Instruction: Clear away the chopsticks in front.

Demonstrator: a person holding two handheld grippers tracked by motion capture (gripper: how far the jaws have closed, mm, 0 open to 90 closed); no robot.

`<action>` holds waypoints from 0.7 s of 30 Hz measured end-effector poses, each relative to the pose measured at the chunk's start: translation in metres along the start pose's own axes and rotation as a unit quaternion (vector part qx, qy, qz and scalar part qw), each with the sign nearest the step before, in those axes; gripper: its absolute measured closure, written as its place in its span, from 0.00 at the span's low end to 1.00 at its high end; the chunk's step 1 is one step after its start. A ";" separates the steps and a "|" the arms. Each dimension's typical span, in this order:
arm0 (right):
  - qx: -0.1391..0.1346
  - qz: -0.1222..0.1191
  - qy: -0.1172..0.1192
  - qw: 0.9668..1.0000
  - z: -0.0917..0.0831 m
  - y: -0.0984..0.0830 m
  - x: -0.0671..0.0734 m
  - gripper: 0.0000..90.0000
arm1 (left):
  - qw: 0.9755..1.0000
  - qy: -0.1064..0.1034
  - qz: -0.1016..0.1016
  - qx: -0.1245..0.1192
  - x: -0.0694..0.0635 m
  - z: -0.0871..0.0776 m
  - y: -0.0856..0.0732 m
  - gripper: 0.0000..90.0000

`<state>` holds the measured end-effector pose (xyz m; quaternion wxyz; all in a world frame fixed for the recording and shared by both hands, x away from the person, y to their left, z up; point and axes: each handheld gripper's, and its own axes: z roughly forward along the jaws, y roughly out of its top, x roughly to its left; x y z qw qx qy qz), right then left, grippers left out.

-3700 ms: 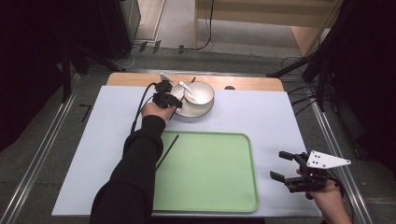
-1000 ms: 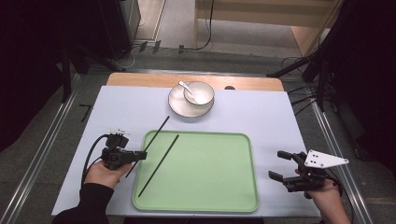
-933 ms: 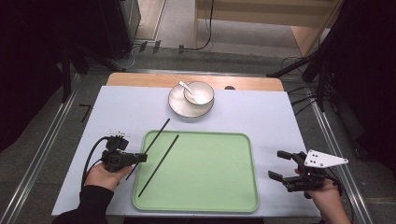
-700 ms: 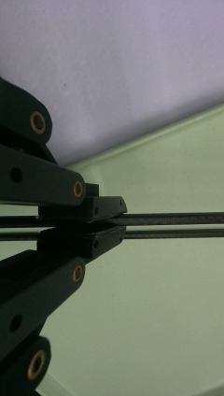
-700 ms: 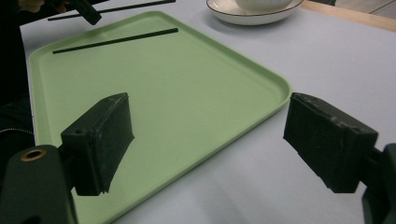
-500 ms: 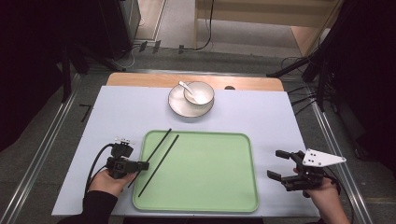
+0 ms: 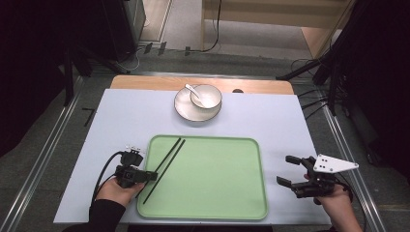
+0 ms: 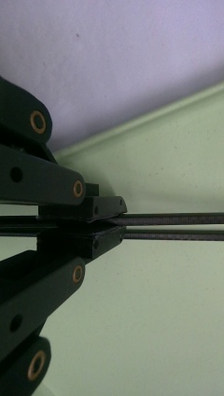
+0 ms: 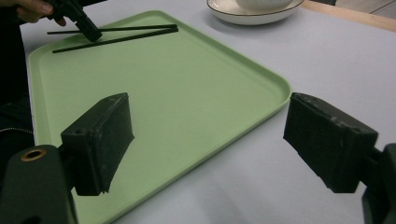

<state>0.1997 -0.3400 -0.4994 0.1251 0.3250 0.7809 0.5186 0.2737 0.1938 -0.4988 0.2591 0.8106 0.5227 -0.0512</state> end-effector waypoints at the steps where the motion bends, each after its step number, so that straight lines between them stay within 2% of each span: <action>1: 0.001 0.000 0.000 1.000 0.000 0.000 0.000 0.18 | 1.000 -0.001 0.002 0.003 -0.001 0.002 -0.001 0.95; 7: 0.001 0.000 0.001 1.000 0.000 0.000 0.000 0.18 | 1.000 -0.003 0.000 0.001 -0.002 0.003 0.000 0.94; 13: 0.001 0.000 0.000 1.000 0.000 0.000 0.000 0.18 | 1.000 0.001 0.004 0.002 -0.003 0.002 0.001 0.89; 15: 0.001 0.000 0.001 1.000 0.000 0.000 0.000 0.18 | 1.000 -0.001 0.002 -0.001 -0.002 0.001 0.001 0.85; 19: 0.001 -0.001 0.001 1.000 0.000 0.000 0.000 0.18 | 1.000 -0.017 0.010 -0.007 0.001 -0.002 0.003 0.70; 21: 0.001 -0.001 0.001 1.000 0.000 0.000 0.000 0.18 | 0.999 -0.021 0.023 -0.015 0.001 -0.003 0.003 0.66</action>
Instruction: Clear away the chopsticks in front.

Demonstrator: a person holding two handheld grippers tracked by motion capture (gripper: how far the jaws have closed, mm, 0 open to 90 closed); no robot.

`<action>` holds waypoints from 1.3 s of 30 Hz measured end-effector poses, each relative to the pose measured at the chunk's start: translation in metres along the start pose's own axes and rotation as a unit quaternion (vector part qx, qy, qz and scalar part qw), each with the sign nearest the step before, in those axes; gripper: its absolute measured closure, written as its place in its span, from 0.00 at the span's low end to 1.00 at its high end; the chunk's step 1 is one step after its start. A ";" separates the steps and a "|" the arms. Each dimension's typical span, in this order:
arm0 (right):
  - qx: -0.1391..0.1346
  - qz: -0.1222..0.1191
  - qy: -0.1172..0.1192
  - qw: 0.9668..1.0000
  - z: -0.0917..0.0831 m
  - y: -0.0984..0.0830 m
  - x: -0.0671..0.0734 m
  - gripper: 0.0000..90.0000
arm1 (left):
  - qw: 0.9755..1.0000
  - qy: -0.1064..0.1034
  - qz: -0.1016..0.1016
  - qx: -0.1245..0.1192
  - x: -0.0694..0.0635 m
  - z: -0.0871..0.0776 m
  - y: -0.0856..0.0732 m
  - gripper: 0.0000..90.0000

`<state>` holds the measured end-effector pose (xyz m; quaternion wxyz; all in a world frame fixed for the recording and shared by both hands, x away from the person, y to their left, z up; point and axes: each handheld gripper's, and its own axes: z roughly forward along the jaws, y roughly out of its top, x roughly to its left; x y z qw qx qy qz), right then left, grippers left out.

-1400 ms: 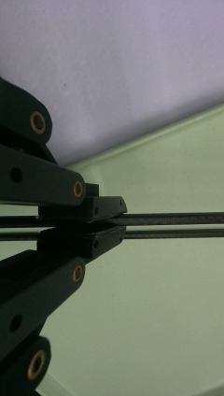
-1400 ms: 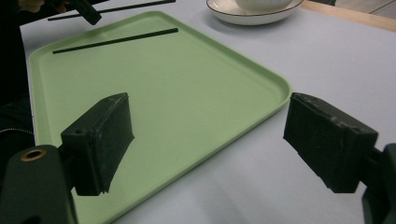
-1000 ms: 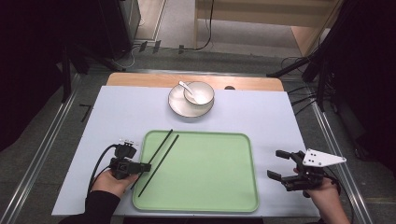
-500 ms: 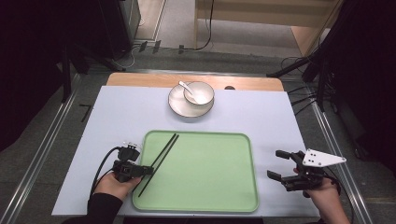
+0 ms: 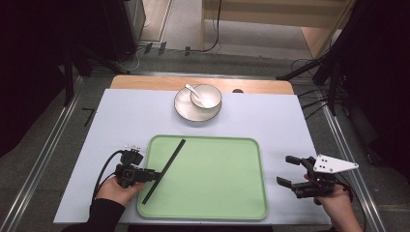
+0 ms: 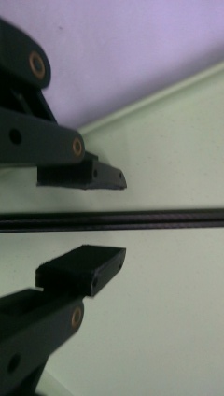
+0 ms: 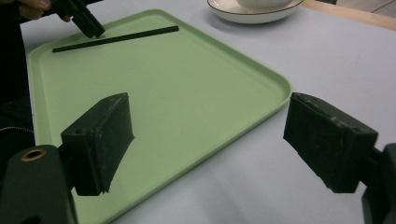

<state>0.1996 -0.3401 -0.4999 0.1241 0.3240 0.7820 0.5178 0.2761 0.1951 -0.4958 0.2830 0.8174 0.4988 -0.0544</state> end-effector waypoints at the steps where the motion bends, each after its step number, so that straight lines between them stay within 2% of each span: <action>1: 0.000 0.001 0.000 1.000 0.000 0.000 0.000 0.18 | 1.000 0.000 0.008 -0.005 0.000 -0.001 0.000 0.63; 4: -0.001 0.001 0.000 1.000 0.000 0.000 0.000 0.18 | 0.999 -0.008 0.027 -0.023 0.001 -0.004 0.000 0.52; 8: 0.000 0.001 0.000 1.000 0.000 -0.001 0.000 0.18 | 0.998 -0.018 0.046 -0.034 0.007 -0.008 0.000 0.42; 9: 0.000 0.001 0.000 1.000 0.000 -0.001 0.000 0.18 | 0.998 -0.024 0.052 -0.031 0.009 -0.009 -0.001 0.42; 11: 0.001 0.001 -0.001 1.000 -0.001 -0.001 0.000 0.18 | 0.997 -0.020 0.061 -0.032 0.011 -0.010 -0.002 0.40; 15: 0.001 0.001 -0.002 1.000 -0.001 -0.001 0.000 0.18 | 0.997 -0.031 0.063 -0.039 0.019 -0.019 -0.003 0.38; 18: 0.001 0.003 -0.002 1.000 -0.001 -0.001 0.000 0.18 | 0.996 -0.025 0.074 -0.050 0.025 -0.029 -0.005 0.38; 22: 0.001 0.003 -0.004 1.000 -0.002 -0.001 0.000 0.18 | 0.995 -0.025 0.076 -0.060 0.037 -0.041 -0.010 0.37; 27: -0.001 0.005 -0.005 1.000 -0.003 -0.002 0.001 0.18 | 0.994 -0.009 0.089 -0.068 0.050 -0.052 -0.018 0.36; 34: -0.002 0.005 -0.005 1.000 -0.004 -0.002 0.001 0.18 | 0.992 0.009 0.089 -0.084 0.064 -0.064 -0.023 0.36; 39: -0.005 0.006 -0.006 1.000 -0.005 -0.003 0.001 0.18 | 0.990 0.024 0.106 -0.091 0.069 -0.069 -0.026 0.36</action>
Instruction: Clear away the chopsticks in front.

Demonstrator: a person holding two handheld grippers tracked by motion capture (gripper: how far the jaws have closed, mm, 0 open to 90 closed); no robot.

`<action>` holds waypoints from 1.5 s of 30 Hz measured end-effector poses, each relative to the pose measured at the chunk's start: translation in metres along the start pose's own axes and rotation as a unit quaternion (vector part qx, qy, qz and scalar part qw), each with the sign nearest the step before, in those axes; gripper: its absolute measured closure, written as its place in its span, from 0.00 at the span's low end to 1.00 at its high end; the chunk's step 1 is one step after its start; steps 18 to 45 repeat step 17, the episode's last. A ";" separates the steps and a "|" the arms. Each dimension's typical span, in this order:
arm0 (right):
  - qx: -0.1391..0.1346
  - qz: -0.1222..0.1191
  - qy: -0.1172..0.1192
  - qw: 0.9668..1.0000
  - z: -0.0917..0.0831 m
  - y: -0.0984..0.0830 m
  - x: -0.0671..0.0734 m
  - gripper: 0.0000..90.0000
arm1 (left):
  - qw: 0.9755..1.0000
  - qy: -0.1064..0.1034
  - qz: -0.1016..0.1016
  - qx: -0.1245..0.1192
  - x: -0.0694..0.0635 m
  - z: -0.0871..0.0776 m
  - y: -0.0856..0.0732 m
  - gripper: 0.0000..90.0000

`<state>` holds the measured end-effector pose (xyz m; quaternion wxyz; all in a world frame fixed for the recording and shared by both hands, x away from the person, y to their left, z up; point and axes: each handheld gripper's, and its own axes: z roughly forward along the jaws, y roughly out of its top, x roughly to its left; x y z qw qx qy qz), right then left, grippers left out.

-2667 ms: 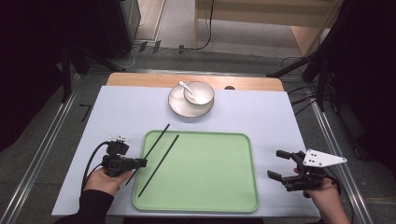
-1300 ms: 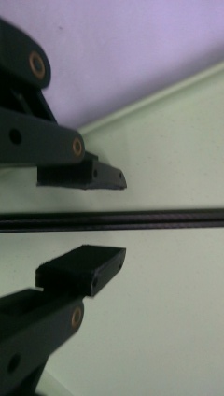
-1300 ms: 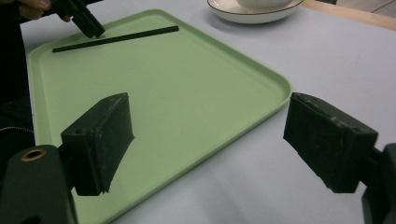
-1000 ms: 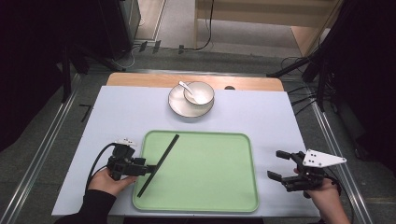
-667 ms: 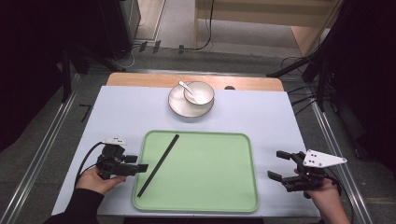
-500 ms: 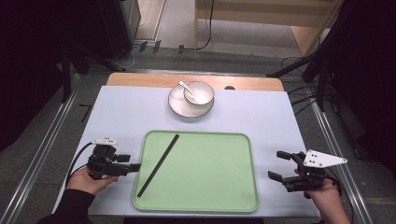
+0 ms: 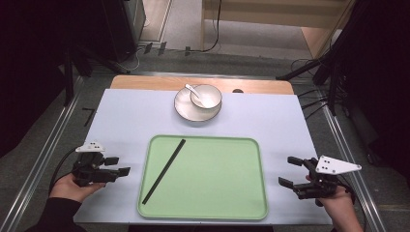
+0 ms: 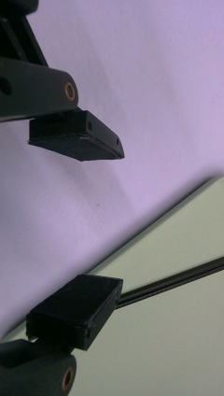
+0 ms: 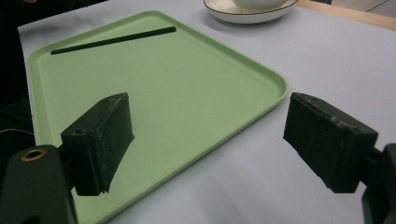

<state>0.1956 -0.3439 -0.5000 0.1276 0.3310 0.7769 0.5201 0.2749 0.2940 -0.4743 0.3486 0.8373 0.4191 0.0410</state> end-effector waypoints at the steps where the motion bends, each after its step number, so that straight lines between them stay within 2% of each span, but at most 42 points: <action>1: 0.000 0.000 0.000 1.000 0.000 0.000 0.000 0.18 | 1.000 0.000 -0.001 -0.005 0.001 -0.001 -0.001 0.36; 8: 0.000 0.003 -0.001 1.000 -0.001 0.000 0.001 0.18 | 1.000 -0.008 0.002 -0.029 0.007 -0.006 -0.004 0.35; 45: 0.000 0.002 -0.001 1.000 -0.001 -0.001 0.000 0.18 | 1.000 -0.007 0.002 -0.025 0.009 -0.005 -0.005 0.34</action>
